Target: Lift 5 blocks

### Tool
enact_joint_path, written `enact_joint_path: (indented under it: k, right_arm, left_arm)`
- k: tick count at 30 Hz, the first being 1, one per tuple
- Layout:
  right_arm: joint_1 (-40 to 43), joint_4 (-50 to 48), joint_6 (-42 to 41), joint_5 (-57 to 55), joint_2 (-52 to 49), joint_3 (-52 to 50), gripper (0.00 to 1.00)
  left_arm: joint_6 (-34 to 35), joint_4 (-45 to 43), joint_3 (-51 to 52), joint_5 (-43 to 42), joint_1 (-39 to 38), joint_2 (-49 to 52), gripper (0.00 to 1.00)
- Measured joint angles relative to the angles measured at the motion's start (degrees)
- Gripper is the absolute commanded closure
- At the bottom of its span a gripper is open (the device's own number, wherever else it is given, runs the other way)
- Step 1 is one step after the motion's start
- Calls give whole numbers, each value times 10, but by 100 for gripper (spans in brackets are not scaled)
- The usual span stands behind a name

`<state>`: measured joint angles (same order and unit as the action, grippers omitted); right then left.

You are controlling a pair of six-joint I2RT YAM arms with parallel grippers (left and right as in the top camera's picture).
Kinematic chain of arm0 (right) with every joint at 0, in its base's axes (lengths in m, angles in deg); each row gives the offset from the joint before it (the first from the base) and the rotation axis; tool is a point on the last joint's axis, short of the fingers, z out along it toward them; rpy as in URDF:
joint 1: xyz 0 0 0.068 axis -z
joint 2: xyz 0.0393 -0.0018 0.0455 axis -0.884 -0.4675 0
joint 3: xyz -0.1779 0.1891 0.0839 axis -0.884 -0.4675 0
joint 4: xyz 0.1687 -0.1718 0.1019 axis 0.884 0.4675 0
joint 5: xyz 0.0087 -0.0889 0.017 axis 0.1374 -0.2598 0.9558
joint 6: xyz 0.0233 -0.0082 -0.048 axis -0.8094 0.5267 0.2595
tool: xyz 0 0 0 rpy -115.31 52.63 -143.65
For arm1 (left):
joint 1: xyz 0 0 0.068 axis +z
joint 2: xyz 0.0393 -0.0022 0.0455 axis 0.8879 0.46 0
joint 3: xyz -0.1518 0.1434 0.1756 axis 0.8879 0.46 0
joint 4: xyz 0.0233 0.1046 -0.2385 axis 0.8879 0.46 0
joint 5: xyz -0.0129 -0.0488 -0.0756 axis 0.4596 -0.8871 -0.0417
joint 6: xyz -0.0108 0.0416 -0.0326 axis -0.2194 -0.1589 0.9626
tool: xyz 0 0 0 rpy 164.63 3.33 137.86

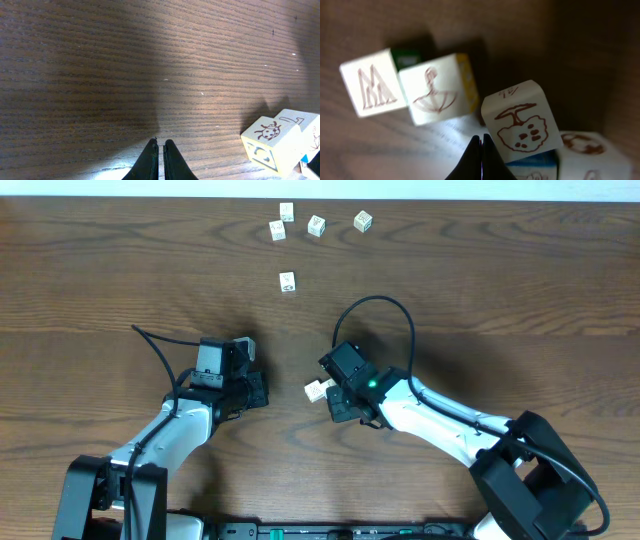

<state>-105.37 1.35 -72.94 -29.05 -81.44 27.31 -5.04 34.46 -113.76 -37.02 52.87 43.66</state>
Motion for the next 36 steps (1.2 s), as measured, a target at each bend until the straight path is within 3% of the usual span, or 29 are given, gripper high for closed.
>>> enact_joint_path:
  k: [16, 24, 36]
  right_arm:
    - [49, -56, 51, 17, 0, 0, 99]
    - [55, -24, 61, 38, 0, 26, 99]
    - [161, 21, 103, 25, 4, 58, 99]
  left_arm:
    - [0, 0, 0, 0, 0, 0, 93]
    - [0, 0, 0, 0, 0, 0, 93]
    - [0, 29, 0, -22, -5, 0, 93]
